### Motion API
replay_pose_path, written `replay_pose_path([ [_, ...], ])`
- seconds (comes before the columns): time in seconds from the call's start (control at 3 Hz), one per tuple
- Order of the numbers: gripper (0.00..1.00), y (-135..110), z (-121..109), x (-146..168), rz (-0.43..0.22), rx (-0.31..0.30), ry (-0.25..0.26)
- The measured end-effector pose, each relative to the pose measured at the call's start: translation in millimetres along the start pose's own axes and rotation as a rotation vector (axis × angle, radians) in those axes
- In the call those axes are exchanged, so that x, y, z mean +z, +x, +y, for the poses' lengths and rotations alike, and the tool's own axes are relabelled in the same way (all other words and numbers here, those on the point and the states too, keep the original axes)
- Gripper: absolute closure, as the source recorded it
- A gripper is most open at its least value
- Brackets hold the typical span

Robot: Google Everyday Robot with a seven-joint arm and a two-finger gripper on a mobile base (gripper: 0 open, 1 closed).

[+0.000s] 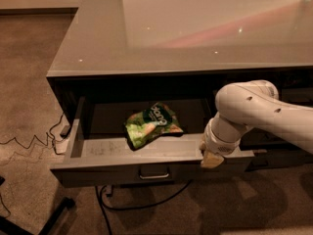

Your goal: Open top drawer

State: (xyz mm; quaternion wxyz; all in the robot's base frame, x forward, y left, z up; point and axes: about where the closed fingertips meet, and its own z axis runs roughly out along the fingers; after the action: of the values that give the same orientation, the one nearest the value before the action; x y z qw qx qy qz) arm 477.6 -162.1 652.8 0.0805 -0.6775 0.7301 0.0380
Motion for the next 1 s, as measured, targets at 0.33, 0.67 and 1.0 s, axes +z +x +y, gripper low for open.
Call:
replay_pose_path([
  [0.33, 0.0, -5, 2, 2, 0.005, -0.03, 0.004],
  [0.67, 0.0, -2, 21, 9, 0.025, -0.037, 0.014],
  [1.0, 0.0, 11, 50, 16, 0.043, -0.026, 0.022],
])
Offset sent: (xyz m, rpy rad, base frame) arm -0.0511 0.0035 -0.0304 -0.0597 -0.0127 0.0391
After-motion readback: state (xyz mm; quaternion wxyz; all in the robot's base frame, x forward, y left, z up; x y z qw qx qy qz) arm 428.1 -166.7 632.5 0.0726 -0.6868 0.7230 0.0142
